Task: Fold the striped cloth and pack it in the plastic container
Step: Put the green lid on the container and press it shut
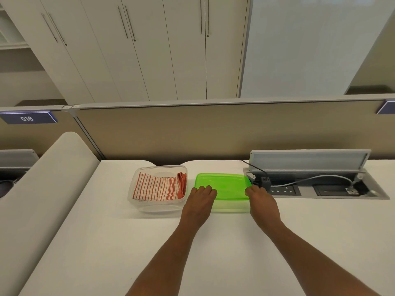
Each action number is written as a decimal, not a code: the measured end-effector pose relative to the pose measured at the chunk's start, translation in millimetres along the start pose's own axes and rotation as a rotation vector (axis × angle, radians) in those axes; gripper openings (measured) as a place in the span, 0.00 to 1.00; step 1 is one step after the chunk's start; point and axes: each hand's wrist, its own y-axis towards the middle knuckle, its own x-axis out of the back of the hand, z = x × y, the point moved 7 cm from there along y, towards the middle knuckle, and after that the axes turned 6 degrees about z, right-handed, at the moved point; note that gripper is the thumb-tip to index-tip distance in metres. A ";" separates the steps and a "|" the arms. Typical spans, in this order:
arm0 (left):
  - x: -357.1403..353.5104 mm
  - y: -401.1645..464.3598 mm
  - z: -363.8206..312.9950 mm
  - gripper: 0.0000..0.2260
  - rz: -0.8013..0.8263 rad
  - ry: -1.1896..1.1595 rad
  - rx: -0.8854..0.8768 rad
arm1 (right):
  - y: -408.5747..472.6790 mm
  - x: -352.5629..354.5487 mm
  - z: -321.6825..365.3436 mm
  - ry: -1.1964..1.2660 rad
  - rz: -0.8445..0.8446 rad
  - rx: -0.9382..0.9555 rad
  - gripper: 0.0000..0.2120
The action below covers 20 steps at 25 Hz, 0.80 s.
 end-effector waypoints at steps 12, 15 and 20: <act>112.3 -26.4 26.2 0.07 -0.363 -0.167 0.046 | -11.1 97.8 -4.4 0.340 -0.228 -0.073 0.04; 132.7 -39.9 48.6 0.08 -0.480 -0.331 0.138 | -12.3 112.8 16.1 0.447 -0.242 -0.024 0.03; 144.7 -64.3 82.2 0.24 -0.568 -0.728 0.356 | -7.9 131.8 42.3 0.711 -0.229 0.000 0.07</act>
